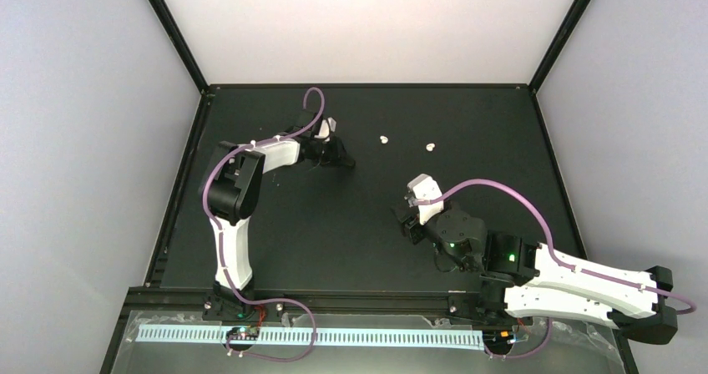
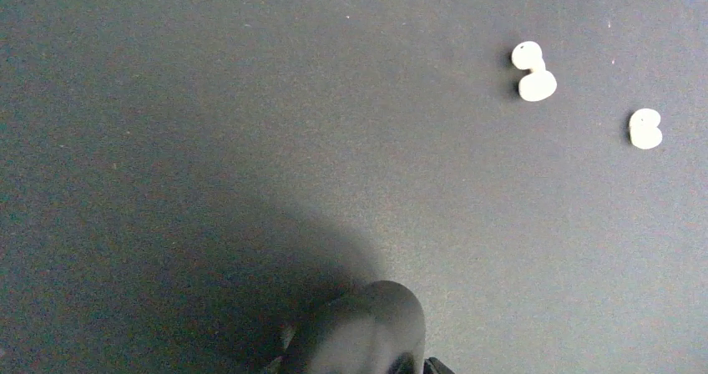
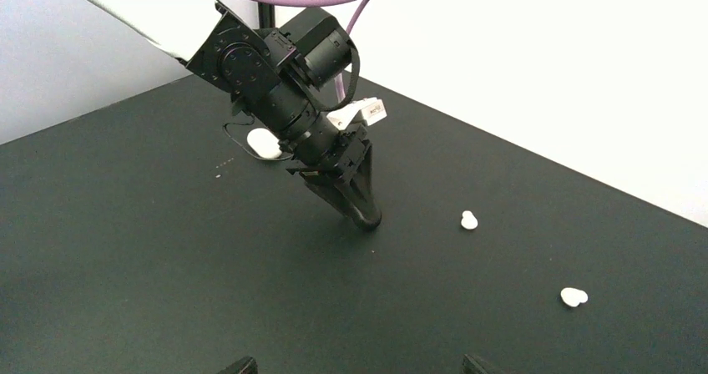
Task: Insert the wireless bluetooth earbuds into the charging case
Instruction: Place the charging case at the center of the board, then move the charging case to the center of the board.
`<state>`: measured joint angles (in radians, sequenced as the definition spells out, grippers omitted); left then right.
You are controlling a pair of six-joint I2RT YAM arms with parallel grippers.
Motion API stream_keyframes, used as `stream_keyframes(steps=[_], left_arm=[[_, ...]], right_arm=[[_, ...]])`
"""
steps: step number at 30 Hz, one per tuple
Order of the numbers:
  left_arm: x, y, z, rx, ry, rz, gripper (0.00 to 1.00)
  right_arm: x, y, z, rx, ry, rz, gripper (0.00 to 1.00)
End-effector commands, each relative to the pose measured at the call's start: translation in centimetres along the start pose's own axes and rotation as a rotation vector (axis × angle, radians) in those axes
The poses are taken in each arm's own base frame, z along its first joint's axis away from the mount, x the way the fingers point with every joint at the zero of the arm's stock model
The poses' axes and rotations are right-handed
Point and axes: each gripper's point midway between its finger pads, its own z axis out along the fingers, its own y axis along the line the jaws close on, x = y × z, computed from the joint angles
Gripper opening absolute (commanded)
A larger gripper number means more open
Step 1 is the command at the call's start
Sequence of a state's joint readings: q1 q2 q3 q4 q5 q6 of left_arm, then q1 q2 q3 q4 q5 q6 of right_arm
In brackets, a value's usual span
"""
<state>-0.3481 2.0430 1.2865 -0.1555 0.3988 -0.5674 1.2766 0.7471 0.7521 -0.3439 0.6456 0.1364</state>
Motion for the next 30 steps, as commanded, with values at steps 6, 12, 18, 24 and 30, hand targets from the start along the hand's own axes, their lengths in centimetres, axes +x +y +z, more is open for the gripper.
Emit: stream_keyframes(steps=[6,12,18,24,30], left_arm=[[-0.1,1.2,-3.2,-0.091,-0.027,-0.004,0.75],[-1.5,1.3,-8.3,-0.153,-0.122,-0.002,0.99],[-3.7,5.8,-13.6,-0.34,-0.232,-0.075,0.99],[-4.7,12.0,-16.2,-0.508,-0.29,-0.243,0.99],[-6.5,14.2,-16.9,-0.622,-0.3,-0.282,0.98]], right_arm=[[-1.9,-0.8,-0.6,0.025,-0.043,0.021,0.63],[-2.1,-0.7,-0.7,0.015,-0.051,0.027,0.63],[-1.9,-0.4,-0.6,-0.005,-0.05,0.038,0.63],[-1.9,-0.5,-0.9,-0.008,-0.051,0.048,0.63],[-1.8,-0.8,-1.2,-0.003,-0.048,0.052,0.63]])
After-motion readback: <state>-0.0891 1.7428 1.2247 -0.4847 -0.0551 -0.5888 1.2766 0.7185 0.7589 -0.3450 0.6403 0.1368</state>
